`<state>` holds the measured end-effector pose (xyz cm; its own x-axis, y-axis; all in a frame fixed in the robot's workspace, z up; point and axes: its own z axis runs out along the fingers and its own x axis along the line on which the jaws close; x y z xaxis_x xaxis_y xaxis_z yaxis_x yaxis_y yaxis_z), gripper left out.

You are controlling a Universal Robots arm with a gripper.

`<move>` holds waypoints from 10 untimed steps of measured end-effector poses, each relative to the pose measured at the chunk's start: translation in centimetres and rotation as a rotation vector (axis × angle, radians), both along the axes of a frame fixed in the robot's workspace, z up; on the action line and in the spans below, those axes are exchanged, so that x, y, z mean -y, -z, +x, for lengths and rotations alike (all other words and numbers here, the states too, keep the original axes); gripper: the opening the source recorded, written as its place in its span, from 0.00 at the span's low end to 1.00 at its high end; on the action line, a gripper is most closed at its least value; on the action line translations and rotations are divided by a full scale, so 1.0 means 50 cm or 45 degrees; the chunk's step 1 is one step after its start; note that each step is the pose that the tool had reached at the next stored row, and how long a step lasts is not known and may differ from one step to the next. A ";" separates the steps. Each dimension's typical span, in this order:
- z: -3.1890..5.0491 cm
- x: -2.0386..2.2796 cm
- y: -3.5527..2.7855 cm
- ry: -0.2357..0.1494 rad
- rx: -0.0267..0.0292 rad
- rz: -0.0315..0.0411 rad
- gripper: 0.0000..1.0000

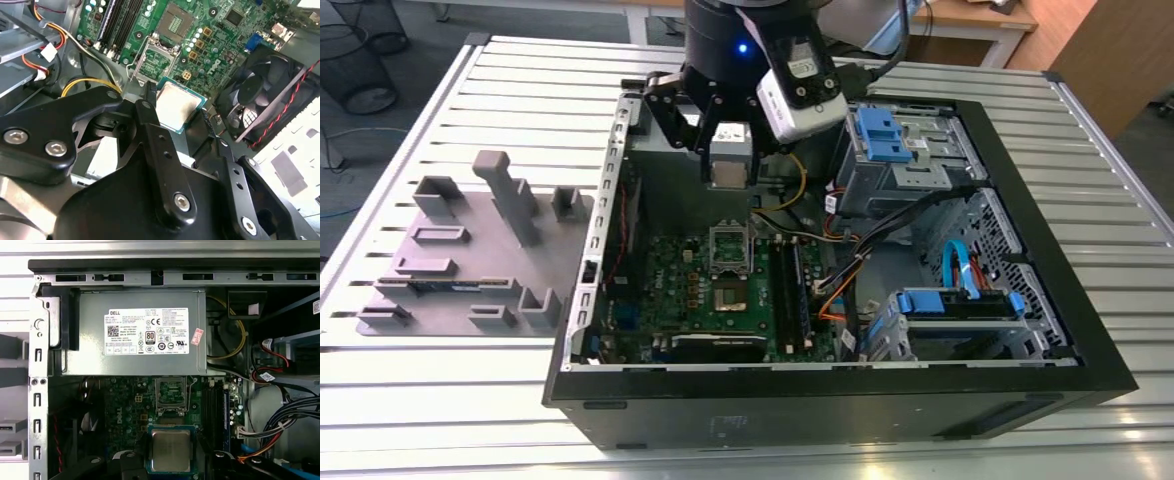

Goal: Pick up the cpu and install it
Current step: 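Pick up the cpu and move it towards the insertion slot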

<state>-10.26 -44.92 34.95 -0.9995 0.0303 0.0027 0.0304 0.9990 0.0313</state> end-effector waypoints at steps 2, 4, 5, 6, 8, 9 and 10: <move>0.000 0.0023 0.004 0.000 -0.0007 -0.0001 0.47; 0.000 0.0047 0.009 0.000 -0.0011 -0.0001 0.47; 0.000 0.0060 0.011 0.000 -0.0014 -0.0002 0.47; 0.000 0.0072 0.013 0.000 -0.0017 -0.0002 0.47; 0.000 0.0095 0.017 0.000 -0.0023 -0.0001 0.47; 0.000 0.0106 0.019 0.000 -0.0024 -0.0001 0.47; 0.000 0.0117 0.021 0.000 -0.0027 -0.0001 0.47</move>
